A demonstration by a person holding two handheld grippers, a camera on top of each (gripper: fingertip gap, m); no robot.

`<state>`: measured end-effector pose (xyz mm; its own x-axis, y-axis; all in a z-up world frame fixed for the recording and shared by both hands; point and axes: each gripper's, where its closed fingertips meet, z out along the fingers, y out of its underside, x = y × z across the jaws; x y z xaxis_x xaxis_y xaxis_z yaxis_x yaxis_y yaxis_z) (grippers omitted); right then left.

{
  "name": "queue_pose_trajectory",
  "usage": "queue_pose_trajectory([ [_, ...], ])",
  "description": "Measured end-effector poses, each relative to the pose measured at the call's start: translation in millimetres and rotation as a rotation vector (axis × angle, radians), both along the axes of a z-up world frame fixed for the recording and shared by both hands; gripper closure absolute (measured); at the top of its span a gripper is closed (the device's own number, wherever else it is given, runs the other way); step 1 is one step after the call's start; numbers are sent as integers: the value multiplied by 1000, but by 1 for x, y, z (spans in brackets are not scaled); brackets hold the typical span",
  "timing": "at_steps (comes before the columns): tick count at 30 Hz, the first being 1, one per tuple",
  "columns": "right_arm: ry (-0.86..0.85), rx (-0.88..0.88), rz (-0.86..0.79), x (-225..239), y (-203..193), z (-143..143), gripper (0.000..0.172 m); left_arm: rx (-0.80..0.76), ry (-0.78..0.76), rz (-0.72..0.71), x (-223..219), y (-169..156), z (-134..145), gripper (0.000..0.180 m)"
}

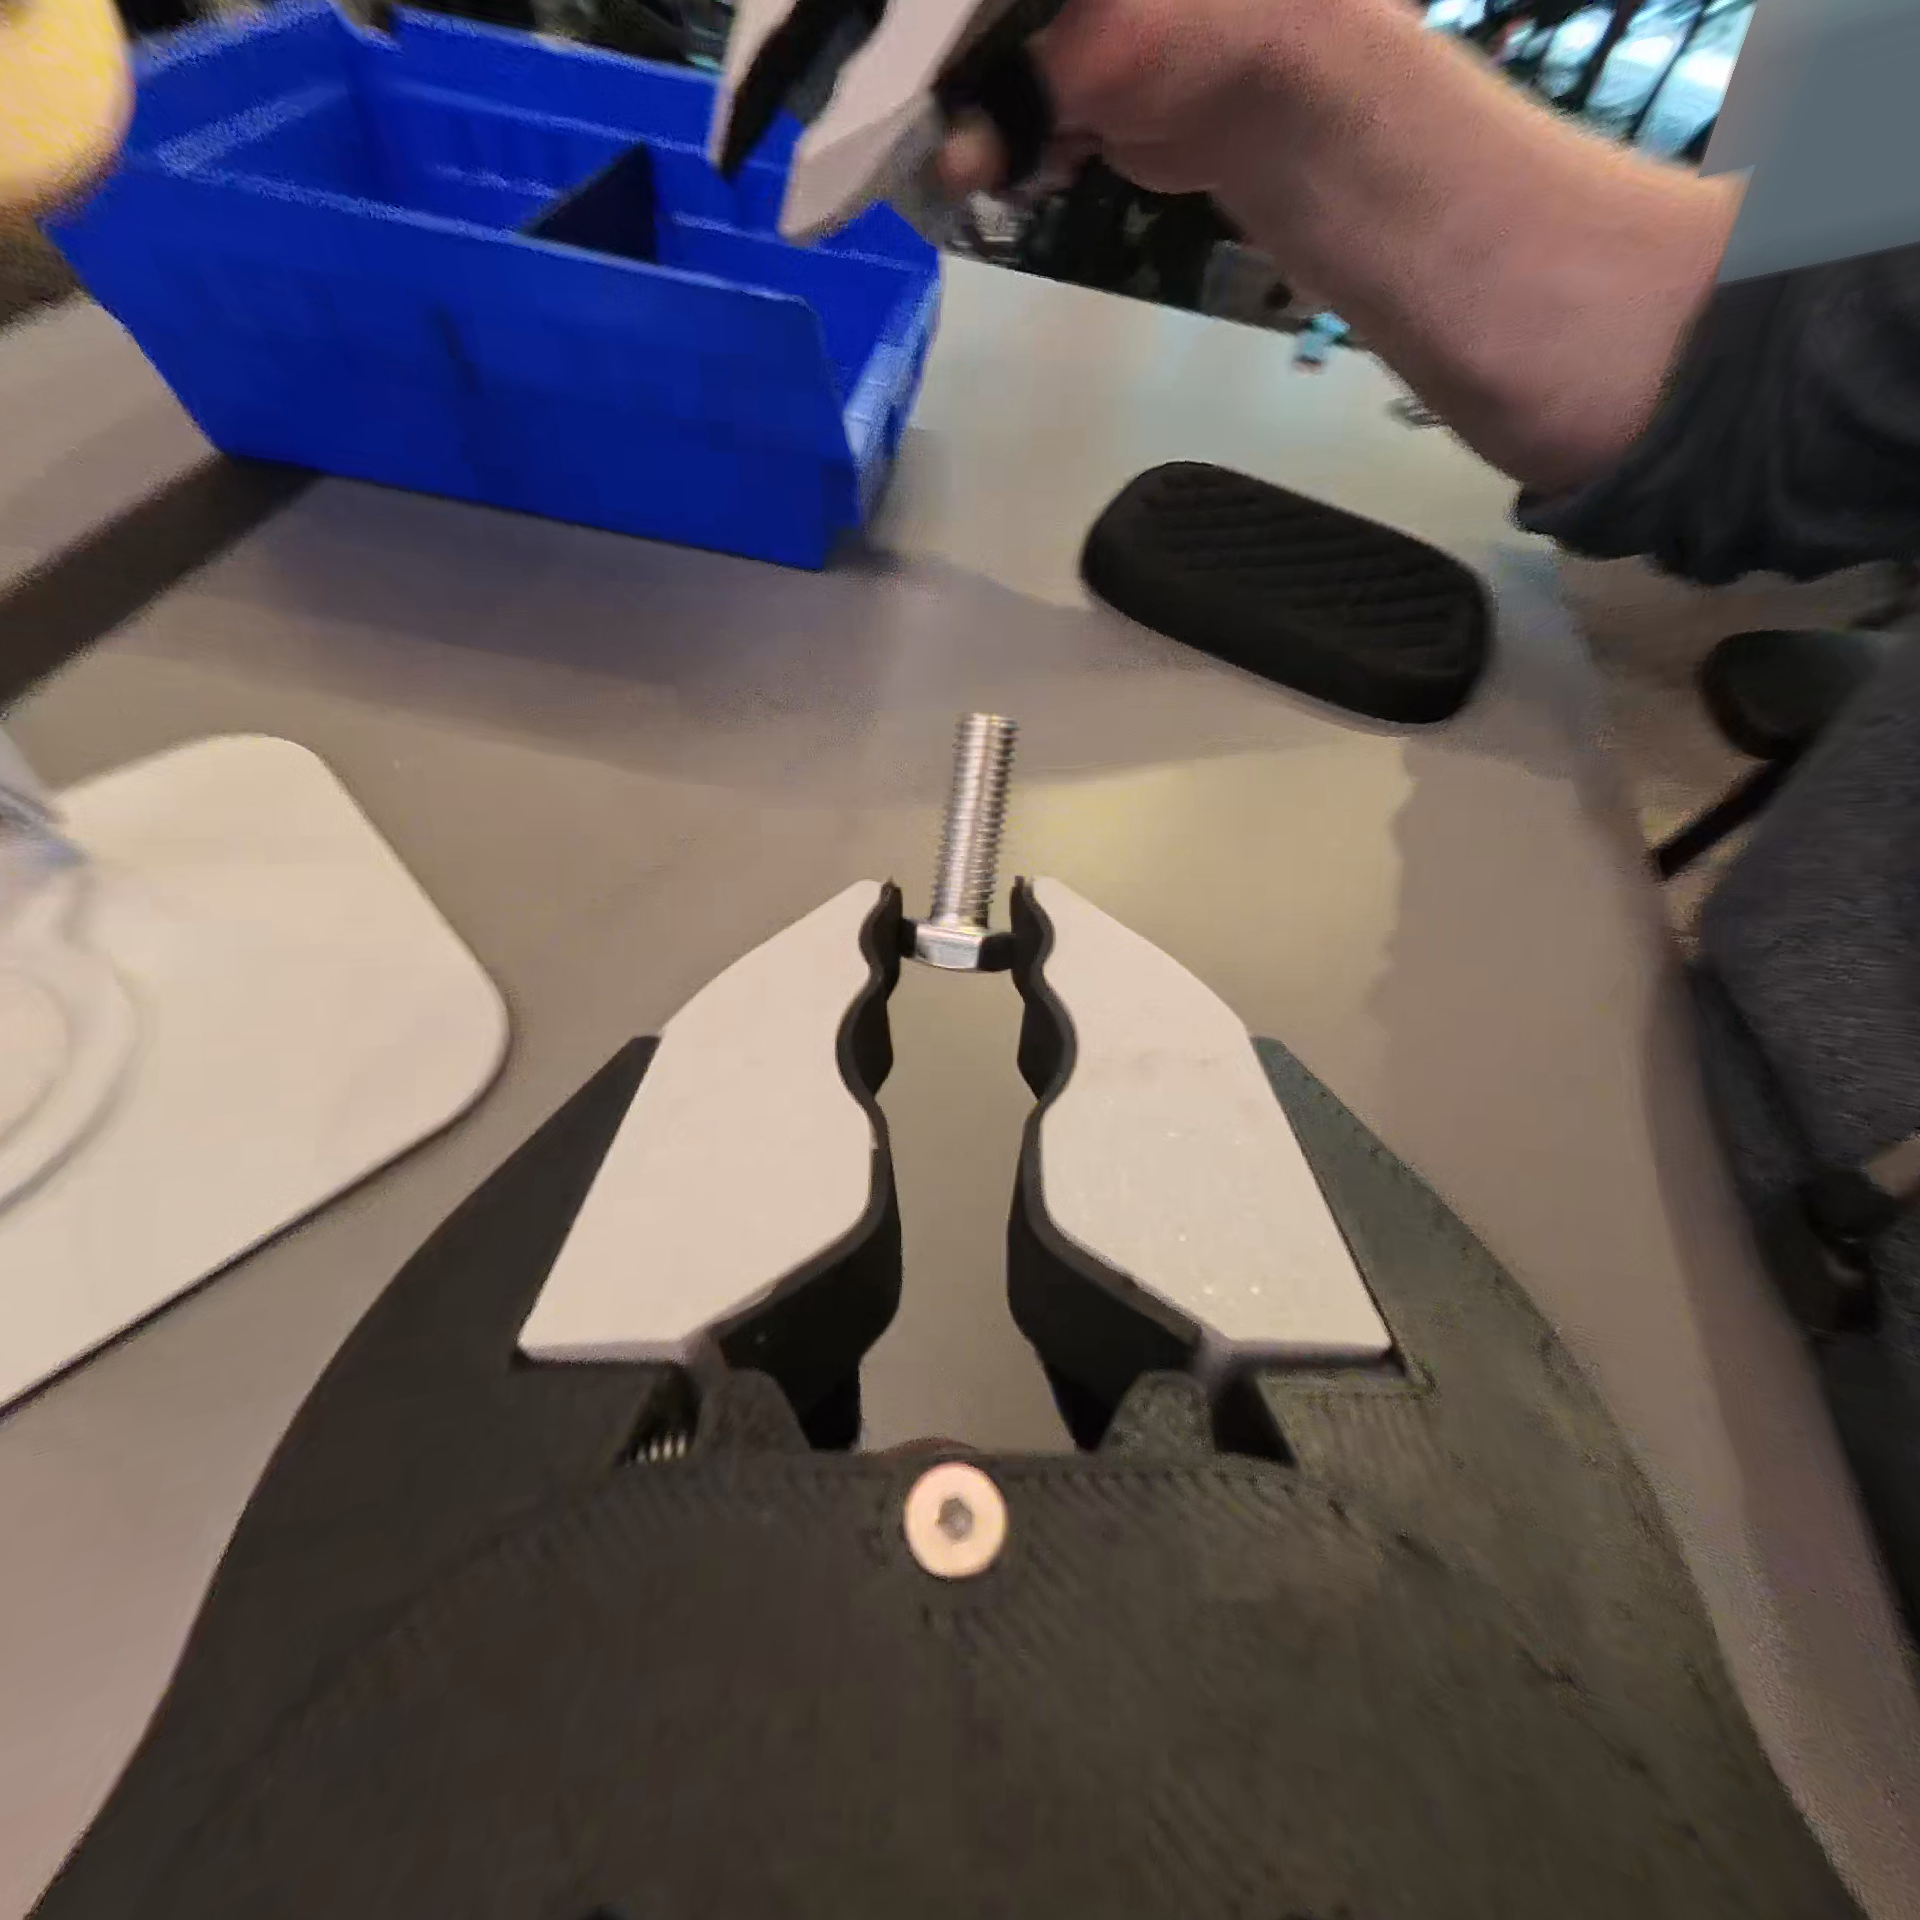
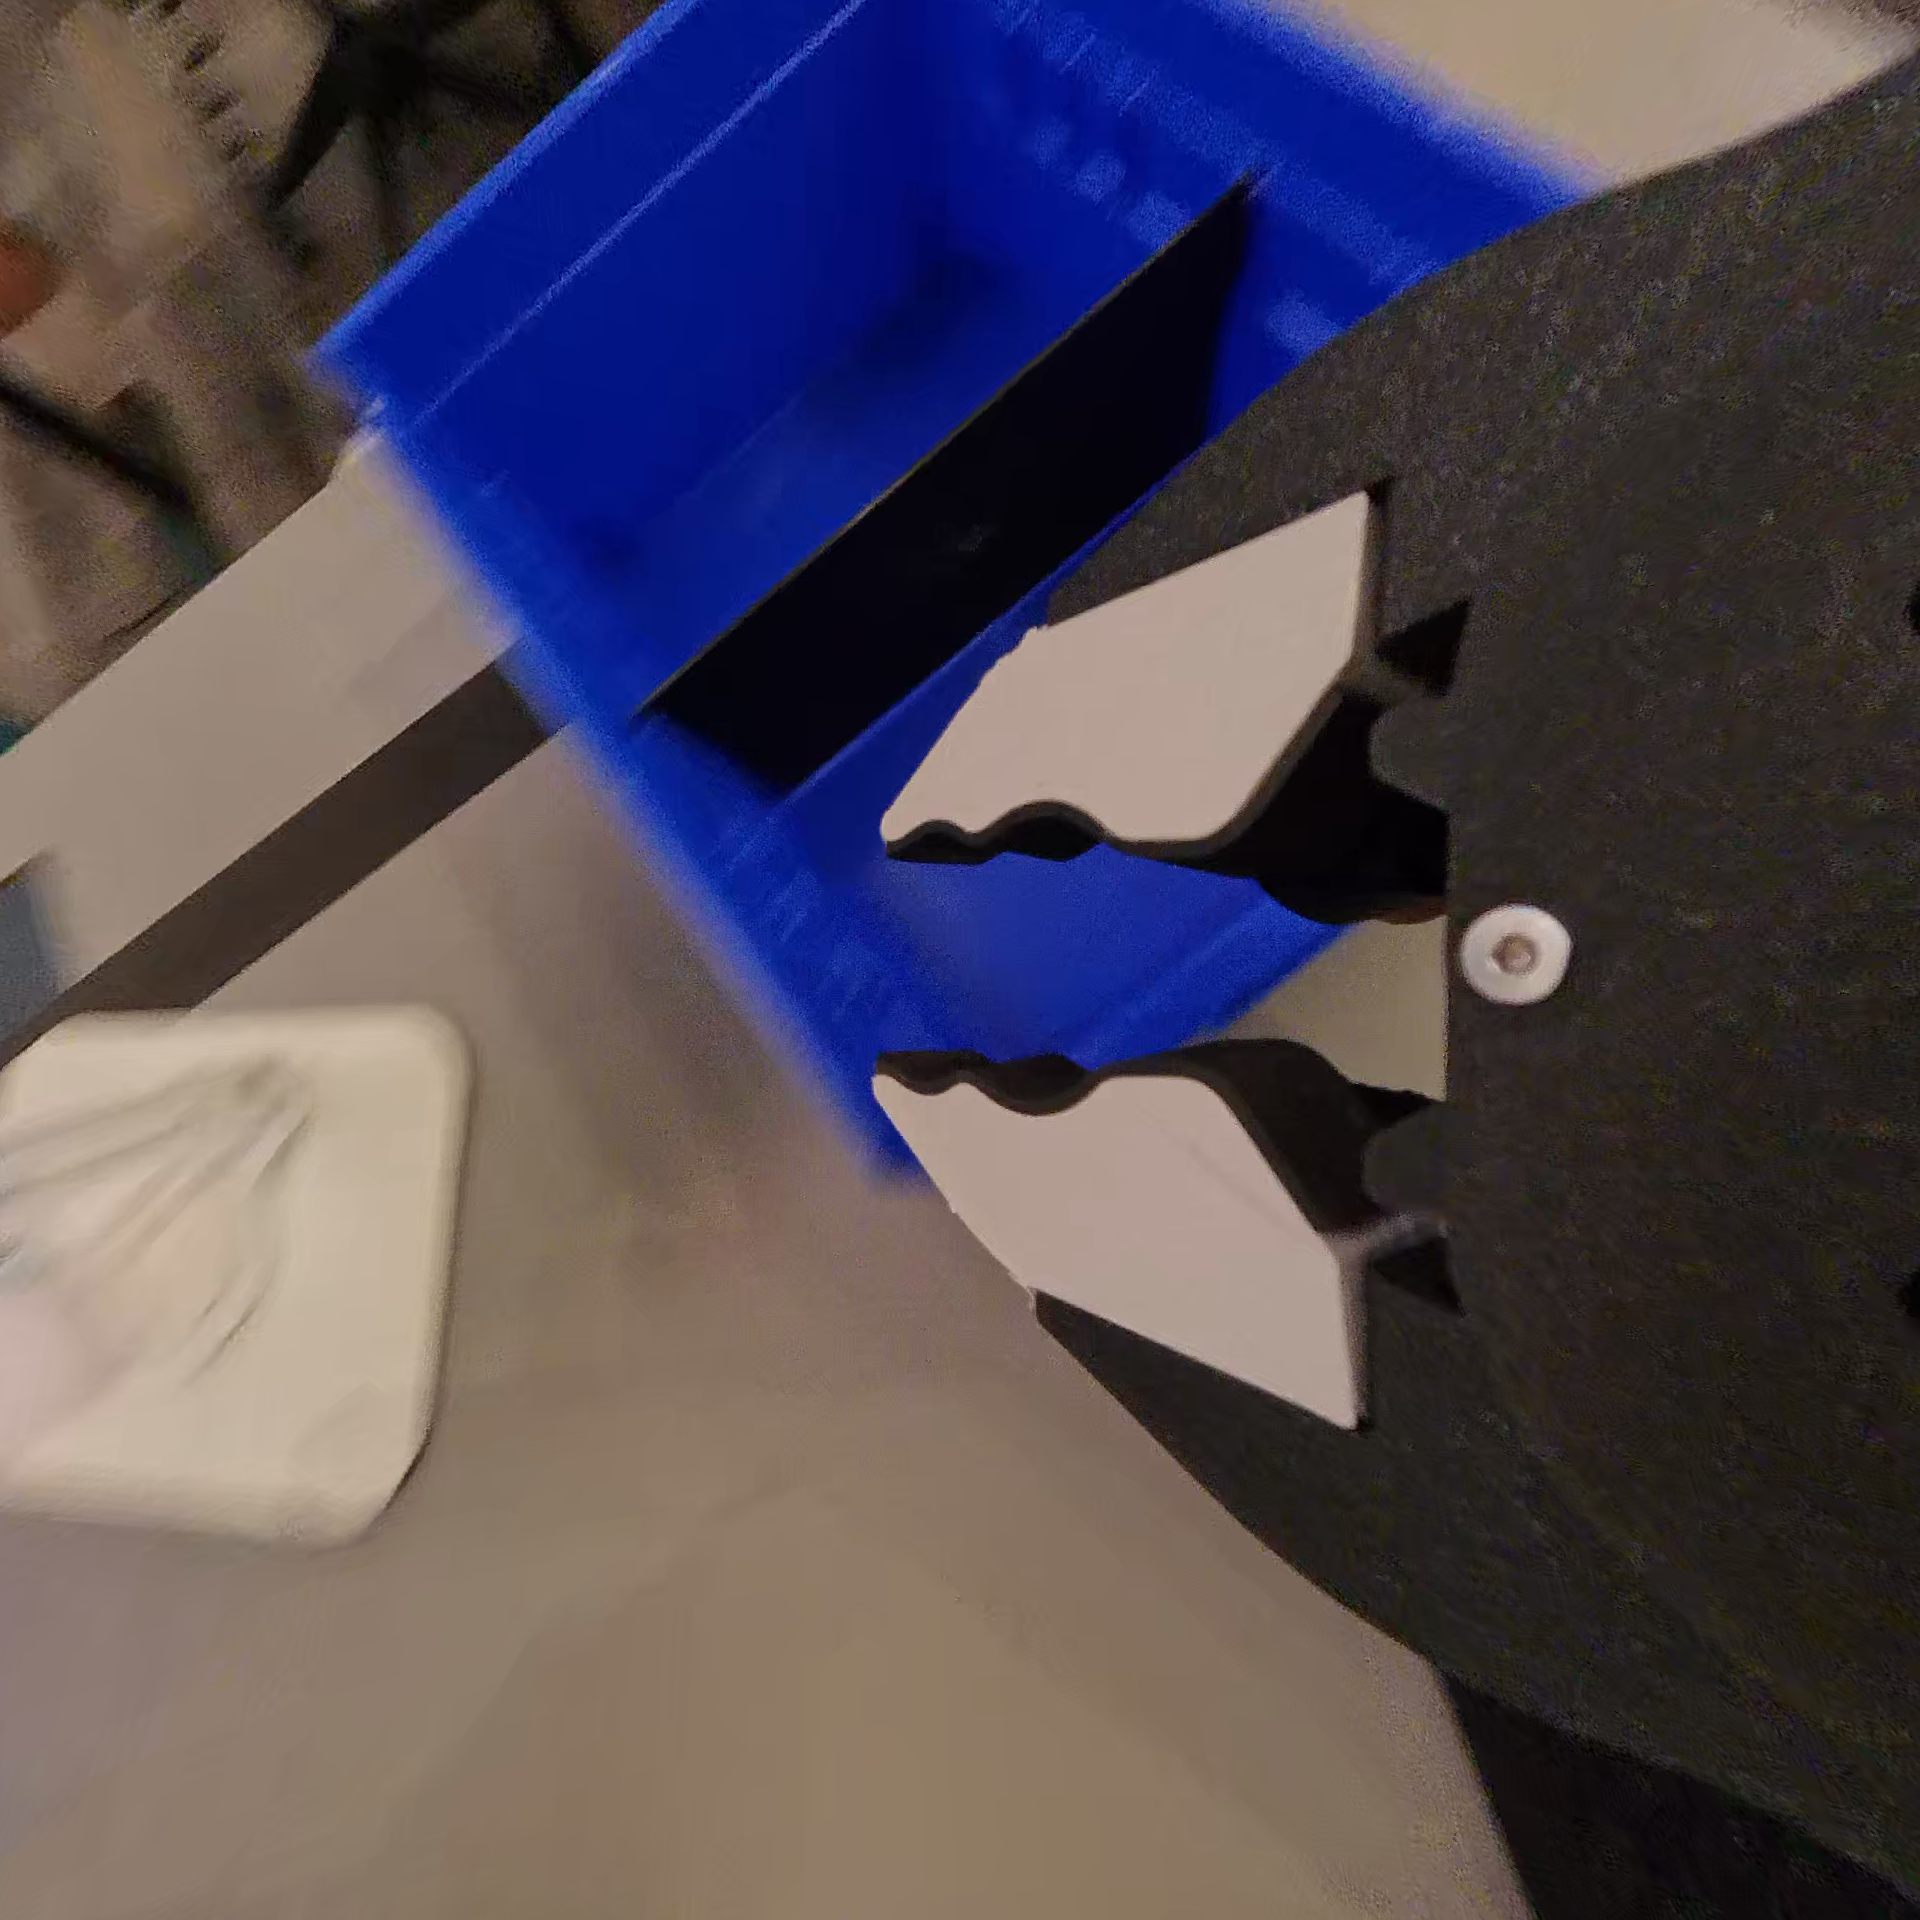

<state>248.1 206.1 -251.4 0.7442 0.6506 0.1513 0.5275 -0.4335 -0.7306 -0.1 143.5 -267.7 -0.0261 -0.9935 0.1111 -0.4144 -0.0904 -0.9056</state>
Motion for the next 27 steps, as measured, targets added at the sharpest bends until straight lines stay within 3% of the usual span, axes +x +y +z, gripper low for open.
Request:
queue_pose_trajectory([
  [5,345,-17,341,-147,-50,40,140,208,3,37,9,-5,10,161],
  [9,469,-95,463,-218,-66,29,141,339,60,61,10,-7,10,161],
  [17,575,-155,542,-252,-79,23,145,358,44,103,4,-3,14,161],
  [23,534,-188,531,-258,-78,10,161,445,101,106,5,-6,9,161],
  [27,530,-171,520,-257,-76,10,162,416,64,114,6,-5,12,160],
])
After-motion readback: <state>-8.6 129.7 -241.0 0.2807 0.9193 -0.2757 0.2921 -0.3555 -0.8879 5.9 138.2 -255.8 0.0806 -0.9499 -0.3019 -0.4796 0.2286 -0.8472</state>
